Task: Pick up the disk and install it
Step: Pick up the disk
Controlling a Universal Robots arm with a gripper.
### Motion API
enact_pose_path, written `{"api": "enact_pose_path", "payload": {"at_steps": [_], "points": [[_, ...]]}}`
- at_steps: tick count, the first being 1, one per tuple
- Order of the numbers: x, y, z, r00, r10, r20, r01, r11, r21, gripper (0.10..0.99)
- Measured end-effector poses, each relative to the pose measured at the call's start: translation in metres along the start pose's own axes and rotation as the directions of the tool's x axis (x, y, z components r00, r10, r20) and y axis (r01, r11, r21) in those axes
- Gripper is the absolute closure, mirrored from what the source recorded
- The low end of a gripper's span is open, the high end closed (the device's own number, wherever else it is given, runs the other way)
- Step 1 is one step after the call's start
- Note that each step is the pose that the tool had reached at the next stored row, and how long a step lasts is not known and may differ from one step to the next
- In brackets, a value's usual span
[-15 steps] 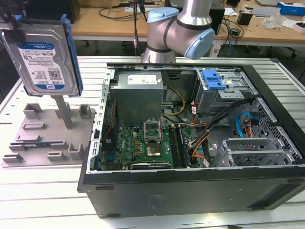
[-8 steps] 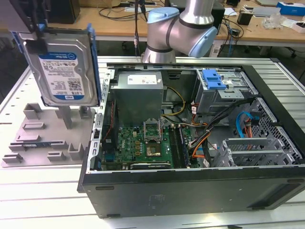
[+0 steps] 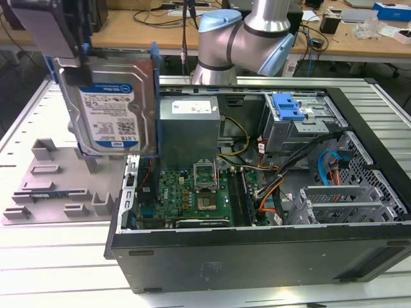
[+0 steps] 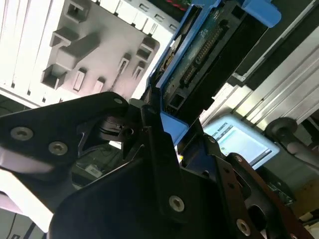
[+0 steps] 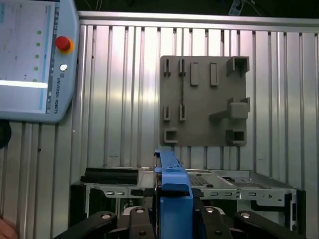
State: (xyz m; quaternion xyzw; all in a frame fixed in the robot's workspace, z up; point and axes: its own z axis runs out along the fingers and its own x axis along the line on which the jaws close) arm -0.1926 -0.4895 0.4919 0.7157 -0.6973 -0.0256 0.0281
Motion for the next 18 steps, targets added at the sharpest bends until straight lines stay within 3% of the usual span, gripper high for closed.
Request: {"api": "enact_pose_path", "payload": {"at_steps": [3,9,12,18], "points": [[0.0065,-0.014,-0.001,1.0,0.0,0.0,0.0,1.0,-0.001,0.718],[0.0194,-0.0486,-0.0037,1.0,0.0,0.0001,0.0,1.0,-0.005,0.718],[0.0272,-0.071,-0.0053,1.0,0.0,0.0002,0.0,1.0,-0.007,0.718],[0.0372,-0.1081,-0.0082,1.0,0.0,0.0002,0.0,0.9999,-0.011,0.718]]}}
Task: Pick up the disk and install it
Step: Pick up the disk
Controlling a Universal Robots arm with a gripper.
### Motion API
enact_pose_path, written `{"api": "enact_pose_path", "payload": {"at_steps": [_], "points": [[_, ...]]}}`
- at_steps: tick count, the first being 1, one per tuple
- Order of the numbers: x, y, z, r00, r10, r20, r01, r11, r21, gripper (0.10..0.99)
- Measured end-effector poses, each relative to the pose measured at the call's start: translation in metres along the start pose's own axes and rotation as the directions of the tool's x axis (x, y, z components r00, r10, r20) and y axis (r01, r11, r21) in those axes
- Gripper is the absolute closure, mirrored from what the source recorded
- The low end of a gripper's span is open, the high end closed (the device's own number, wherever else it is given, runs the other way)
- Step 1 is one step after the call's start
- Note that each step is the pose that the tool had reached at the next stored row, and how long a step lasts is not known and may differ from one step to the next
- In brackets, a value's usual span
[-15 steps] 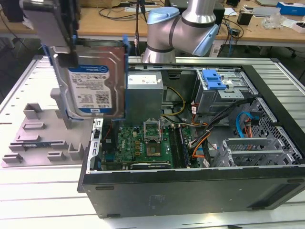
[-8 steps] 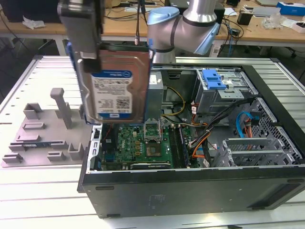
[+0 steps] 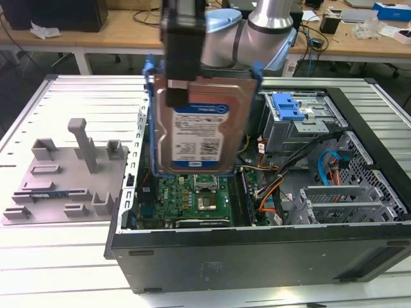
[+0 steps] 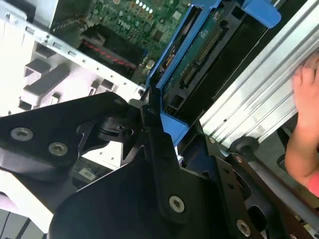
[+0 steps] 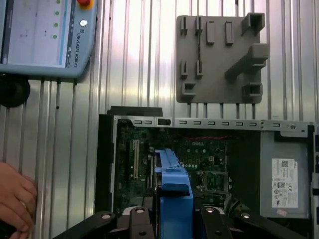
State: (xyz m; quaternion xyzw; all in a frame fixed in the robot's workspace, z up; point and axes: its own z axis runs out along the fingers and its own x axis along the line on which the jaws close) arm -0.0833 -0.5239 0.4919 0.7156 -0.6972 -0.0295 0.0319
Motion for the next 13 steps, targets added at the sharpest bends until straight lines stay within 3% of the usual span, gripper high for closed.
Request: {"api": "enact_pose_path", "payload": {"at_steps": [3,5,7,8,9,10,13], "points": [[0.0031,-0.0136,-0.0012,1.0,0.0,0.0001,0.0,1.0,-0.001,0.718],[0.0064,-0.0319,-0.0027,1.0,0.0,0.0001,0.0,1.0,-0.003,0.718],[0.008,-0.0419,-0.0036,1.0,0.0,0.0002,0.0,1.0,-0.003,0.718],[0.0095,-0.052,-0.0045,1.0,0.0,0.0001,0.0,1.0,-0.004,0.718],[0.0121,-0.0677,-0.0059,1.0,0.0,0.0001,0.0,1.0,-0.005,0.718],[0.0131,-0.0742,-0.0064,1.0,0.0,0.0002,0.0,1.0,-0.005,0.718],[0.0136,-0.0793,-0.0069,1.0,0.0,0.0001,0.0,1.0,-0.005,0.718]]}}
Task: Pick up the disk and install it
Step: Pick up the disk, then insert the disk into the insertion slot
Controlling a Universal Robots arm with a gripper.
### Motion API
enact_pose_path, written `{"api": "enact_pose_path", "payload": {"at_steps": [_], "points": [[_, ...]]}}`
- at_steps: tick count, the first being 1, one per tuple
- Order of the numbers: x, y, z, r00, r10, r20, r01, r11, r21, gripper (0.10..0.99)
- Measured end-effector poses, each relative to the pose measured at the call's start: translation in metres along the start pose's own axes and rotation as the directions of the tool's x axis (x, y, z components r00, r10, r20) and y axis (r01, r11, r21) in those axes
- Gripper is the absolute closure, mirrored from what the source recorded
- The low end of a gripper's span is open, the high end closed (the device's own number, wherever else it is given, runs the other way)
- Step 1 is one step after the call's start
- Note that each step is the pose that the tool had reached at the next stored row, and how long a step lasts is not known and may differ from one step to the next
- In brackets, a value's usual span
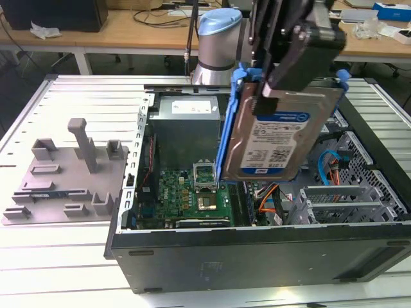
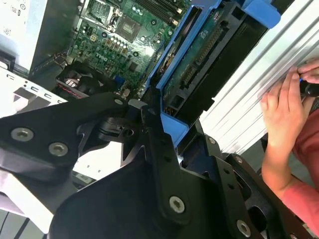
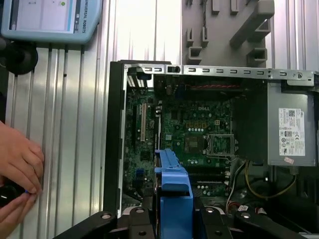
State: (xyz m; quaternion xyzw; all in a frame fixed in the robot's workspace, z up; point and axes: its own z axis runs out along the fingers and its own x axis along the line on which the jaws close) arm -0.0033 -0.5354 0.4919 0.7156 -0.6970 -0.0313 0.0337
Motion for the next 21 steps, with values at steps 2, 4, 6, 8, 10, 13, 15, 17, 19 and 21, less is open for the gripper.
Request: {"api": "enact_pose_path", "payload": {"at_steps": [2,4,6,8,10,13,15,17,19,21], "points": [[0.0001,0.0,0.0,1.0,0.0,0.0,0.0,1.0,0.0,0.718],[0.0001,-0.0001,0.0,1.0,0.0,0.0,0.0,1.0,0.0,0.718],[0.0001,-0.0002,0.0,1.0,0.0,0.0,0.0,1.0,0.0,0.718],[0.0001,-0.0002,0.0,1.0,0.0,0.0001,0.0,1.0,0.0,0.718],[0.0001,-0.0003,0.0,1.0,0.0,0.0,0.0,1.0,0.0,0.718],[0.0001,-0.0003,0.0,1.0,0.0,0.0,0.0,1.0,0.0,0.718],[0.0,-0.0003,0.0001,1.0,0.0,0.0,0.0,1.0,0.0,0.718],[-0.0002,-0.0003,0.0002,1.0,0.0,0.0032,0.0,1.0,0.003,0.718],[-0.0001,-0.0004,0.0004,0.9997,-0.003,0.0254,0.002,0.9997,0.023,0.718],[-0.0002,-0.0004,0.001,0.9995,-0.003,0.0313,0.002,0.9997,0.023,0.718]]}}
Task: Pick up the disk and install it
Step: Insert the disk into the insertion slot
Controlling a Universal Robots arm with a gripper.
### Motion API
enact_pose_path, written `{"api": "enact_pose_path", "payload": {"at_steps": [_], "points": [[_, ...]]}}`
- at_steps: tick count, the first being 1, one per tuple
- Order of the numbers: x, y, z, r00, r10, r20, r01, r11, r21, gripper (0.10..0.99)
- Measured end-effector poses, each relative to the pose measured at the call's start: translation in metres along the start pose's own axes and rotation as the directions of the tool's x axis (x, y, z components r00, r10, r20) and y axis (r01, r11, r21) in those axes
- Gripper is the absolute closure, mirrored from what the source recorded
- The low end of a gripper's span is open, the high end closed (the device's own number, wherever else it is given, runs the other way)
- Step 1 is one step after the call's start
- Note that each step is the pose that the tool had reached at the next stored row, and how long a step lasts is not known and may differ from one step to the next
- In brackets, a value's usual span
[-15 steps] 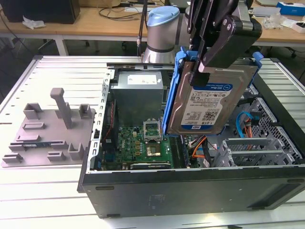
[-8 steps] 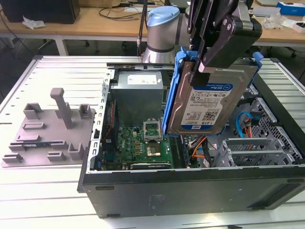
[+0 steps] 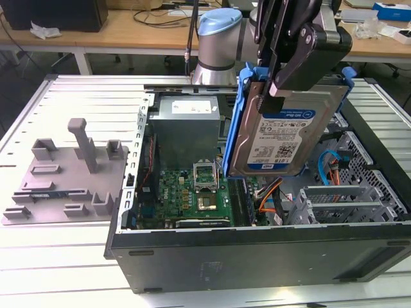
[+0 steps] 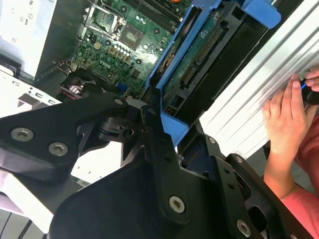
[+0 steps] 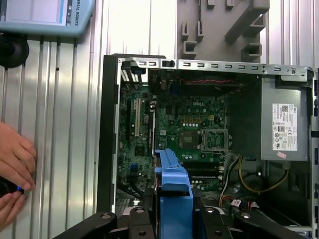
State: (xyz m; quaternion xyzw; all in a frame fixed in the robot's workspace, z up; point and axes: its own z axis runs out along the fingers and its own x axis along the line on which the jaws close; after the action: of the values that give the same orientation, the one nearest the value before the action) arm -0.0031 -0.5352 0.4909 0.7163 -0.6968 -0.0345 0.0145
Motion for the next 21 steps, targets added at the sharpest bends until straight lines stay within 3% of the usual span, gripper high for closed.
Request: {"api": "enact_pose_path", "payload": {"at_steps": [3,6,9,21], "points": [[0.0001,0.0,0.001,1.0,0.0,0.0044,0.0,1.0,0.007,0.718],[0.0004,-0.0002,0.0027,1.0,-0.001,0.0049,0.001,0.9998,0.022,0.718],[0.0005,-0.0003,0.0035,1.0,-0.001,0.0052,0.001,0.9995,0.031,0.718],[0.0011,-0.0017,0.0034,1.0,-0.001,0.0053,0.001,0.9995,0.031,0.718]]}}
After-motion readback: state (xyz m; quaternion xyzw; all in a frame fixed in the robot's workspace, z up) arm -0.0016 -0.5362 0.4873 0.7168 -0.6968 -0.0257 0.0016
